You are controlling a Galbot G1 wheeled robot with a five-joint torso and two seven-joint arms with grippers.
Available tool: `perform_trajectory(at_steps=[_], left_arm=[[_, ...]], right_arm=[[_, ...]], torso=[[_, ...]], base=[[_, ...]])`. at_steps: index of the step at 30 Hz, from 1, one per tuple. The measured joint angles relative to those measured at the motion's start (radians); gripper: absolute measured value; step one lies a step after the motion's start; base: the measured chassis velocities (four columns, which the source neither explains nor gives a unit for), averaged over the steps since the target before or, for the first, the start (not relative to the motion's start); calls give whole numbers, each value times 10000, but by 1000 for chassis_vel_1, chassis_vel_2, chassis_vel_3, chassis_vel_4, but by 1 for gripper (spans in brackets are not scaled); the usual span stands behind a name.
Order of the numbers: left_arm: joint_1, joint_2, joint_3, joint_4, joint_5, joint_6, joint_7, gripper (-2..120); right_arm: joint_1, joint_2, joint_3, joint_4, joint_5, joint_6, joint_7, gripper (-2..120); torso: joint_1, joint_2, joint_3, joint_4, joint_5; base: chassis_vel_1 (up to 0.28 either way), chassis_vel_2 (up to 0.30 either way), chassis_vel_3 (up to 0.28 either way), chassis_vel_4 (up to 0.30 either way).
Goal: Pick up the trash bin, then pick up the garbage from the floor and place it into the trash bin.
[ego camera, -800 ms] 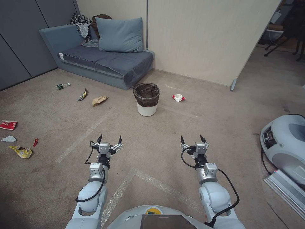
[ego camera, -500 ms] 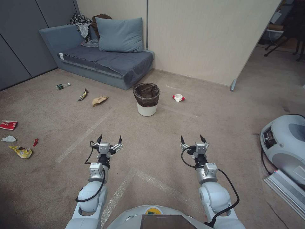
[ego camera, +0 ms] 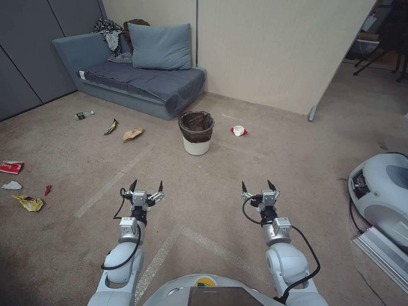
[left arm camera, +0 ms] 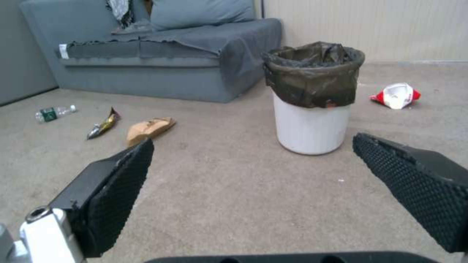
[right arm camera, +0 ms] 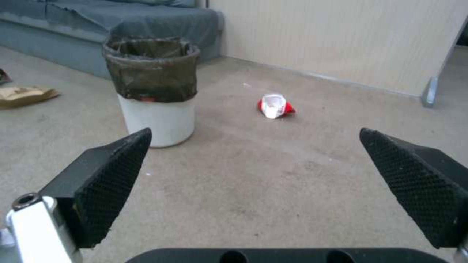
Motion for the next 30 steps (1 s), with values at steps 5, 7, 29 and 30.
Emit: perform_trajectory(at_steps=[5,7,29,30], left_arm=[[0,0,0,0,0,0,0,100],[-4,6,-13,4,-8,17,-35,100],[-456,891,-1247,363,-1171,1512,-2416,100],[-456,880,-1227,360,-1169,1508,-2433,100]], right_arm=[[0,0,0,1,0,0,0,100],[3,-18,1,-4,5,10,29,100],[658,-1501,843,4,1622,484,3021,100],[634,-1480,820,7,1610,500,3011,100]], torso=[[0,0,0,0,0],[0,0,0,-1,0],[0,0,0,-1,0],[0,0,0,-1,0]], base=[[0,0,0,0],[0,0,0,0],[0,0,0,0],[0,0,0,0]])
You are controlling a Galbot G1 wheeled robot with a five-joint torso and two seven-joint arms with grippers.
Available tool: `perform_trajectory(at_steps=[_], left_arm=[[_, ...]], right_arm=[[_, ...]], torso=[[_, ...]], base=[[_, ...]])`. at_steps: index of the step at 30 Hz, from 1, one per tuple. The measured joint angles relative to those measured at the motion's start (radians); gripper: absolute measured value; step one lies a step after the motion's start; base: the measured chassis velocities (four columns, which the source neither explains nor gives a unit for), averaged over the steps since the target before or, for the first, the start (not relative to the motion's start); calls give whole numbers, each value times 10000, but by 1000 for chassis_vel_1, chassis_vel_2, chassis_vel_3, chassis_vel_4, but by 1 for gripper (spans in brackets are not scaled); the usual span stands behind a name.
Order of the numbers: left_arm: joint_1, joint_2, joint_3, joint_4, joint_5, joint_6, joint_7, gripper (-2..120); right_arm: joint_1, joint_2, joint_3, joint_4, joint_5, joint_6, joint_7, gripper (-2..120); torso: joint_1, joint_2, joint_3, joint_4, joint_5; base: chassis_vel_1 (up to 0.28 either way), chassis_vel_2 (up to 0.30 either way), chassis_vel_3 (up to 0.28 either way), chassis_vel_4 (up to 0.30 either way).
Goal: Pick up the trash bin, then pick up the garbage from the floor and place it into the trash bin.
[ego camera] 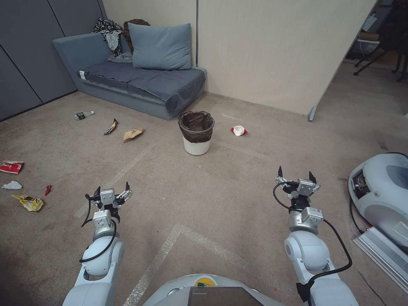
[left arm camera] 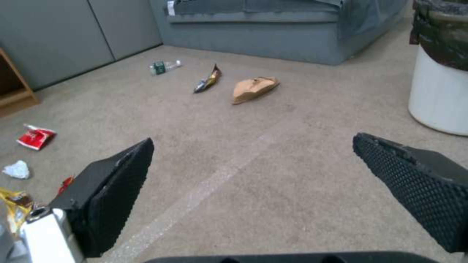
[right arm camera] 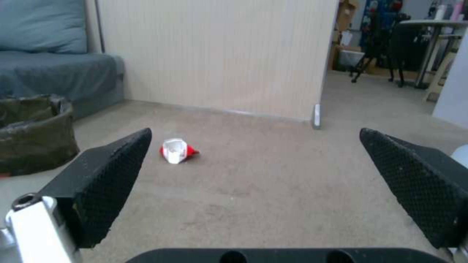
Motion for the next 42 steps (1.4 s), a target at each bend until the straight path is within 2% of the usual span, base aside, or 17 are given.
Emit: perform_trajectory(at_steps=[21,42], left_arm=[[165,-94,65,-223,58,-77,-163,100],[240,-164,114,-319,69,-97,-187,100]], right_arm=[[-151,43,-95,162,-85,234,-61,100],[-25,5,-163,136,-12,32,-53,100]], torso=[[0,0,0,1,0],[0,0,0,2,0]], base=[[0,0,0,0],[0,0,0,0]])
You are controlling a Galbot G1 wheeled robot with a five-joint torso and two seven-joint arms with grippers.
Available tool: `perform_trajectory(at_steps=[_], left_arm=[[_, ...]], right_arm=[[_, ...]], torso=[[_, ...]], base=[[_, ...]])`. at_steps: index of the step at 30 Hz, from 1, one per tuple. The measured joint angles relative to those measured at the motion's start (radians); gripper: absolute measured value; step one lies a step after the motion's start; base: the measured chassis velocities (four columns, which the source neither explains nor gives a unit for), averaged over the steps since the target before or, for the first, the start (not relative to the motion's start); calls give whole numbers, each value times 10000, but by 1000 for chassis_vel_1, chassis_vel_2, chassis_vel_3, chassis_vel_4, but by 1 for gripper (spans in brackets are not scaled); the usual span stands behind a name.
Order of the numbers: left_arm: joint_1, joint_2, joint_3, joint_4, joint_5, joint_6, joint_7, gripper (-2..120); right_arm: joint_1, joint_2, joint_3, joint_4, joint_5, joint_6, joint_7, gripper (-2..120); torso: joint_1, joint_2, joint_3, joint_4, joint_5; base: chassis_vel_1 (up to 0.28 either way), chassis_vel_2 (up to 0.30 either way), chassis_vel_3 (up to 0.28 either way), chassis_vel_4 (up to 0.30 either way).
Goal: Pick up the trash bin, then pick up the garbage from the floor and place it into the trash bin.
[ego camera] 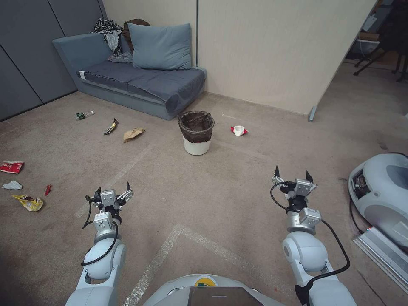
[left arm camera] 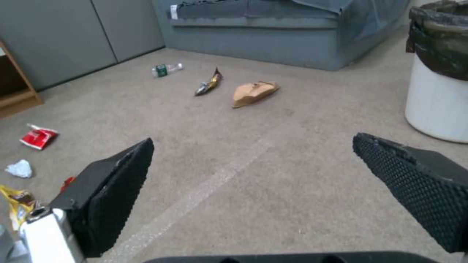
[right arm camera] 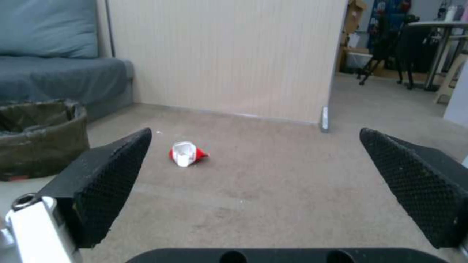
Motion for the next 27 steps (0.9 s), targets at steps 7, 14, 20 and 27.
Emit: perform_trajectory(at_steps=[7,14,20,27], left_arm=[[-3,-43,36,-22,14,0,2,100],[-3,-68,41,-22,16,0,5,100],[11,-72,40,-36,26,0,8,100],[42,-62,34,-84,25,-1,15,100]], right_arm=[[35,-5,-7,-38,47,-4,0,100],[62,-18,-7,-38,82,-12,7,100],[75,-6,-18,-23,84,-29,21,100],[57,10,-21,34,73,-40,24,100]], torso=[[0,0,0,-1,0],[0,0,0,0,0],[0,0,0,-1,0],[0,0,0,-1,0]], base=[[0,0,0,0],[0,0,0,0],[-18,14,15,-17],[-36,34,32,-30]])
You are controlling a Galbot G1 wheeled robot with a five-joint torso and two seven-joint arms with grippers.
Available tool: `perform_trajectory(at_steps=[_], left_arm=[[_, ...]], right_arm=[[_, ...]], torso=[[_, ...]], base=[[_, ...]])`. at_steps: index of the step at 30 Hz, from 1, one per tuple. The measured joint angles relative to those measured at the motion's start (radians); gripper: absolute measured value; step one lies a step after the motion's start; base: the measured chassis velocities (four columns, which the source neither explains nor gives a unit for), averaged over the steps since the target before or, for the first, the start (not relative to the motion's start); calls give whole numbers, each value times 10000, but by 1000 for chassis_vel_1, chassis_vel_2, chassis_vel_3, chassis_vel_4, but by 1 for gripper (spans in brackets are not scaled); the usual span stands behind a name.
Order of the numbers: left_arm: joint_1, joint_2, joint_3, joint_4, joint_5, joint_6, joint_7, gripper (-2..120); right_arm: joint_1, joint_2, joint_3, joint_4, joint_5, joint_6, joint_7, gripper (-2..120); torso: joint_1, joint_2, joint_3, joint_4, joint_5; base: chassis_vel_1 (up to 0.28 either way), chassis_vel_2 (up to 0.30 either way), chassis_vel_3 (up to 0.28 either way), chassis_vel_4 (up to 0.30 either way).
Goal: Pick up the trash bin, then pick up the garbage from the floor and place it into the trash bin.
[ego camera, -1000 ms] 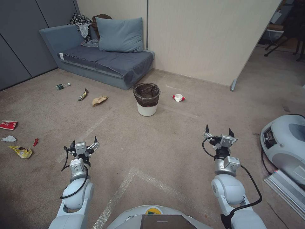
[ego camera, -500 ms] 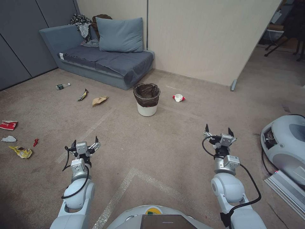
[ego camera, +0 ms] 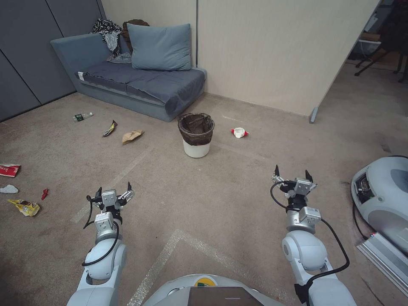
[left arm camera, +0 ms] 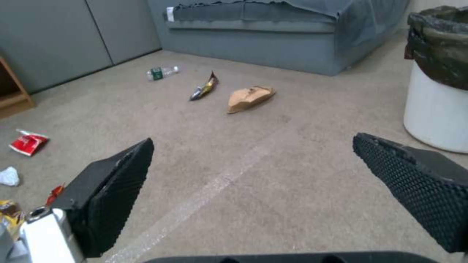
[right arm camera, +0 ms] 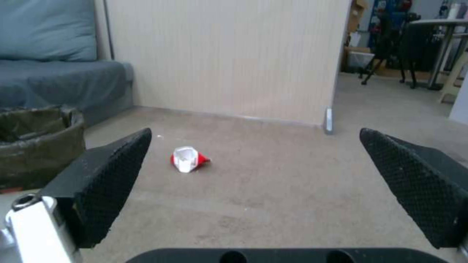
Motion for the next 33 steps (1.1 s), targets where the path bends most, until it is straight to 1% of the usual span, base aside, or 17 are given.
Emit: perform_trajectory(at_steps=[6,24,33], left_arm=[[34,13,-6,-75,-3,-1,5,100],[175,20,-49,-318,-29,-16,12,100],[163,58,-33,-354,-64,-8,8,100]], right_arm=[[-42,17,12,71,-2,3,1,100],[-60,54,30,128,-67,71,2,100],[-52,56,30,119,-81,81,0,100]], torso=[[0,0,-1,0,0],[-1,0,-1,-1,0],[0,0,-1,2,1]], base=[[-35,32,42,-40],[-81,86,80,-76],[-179,185,191,-181]])
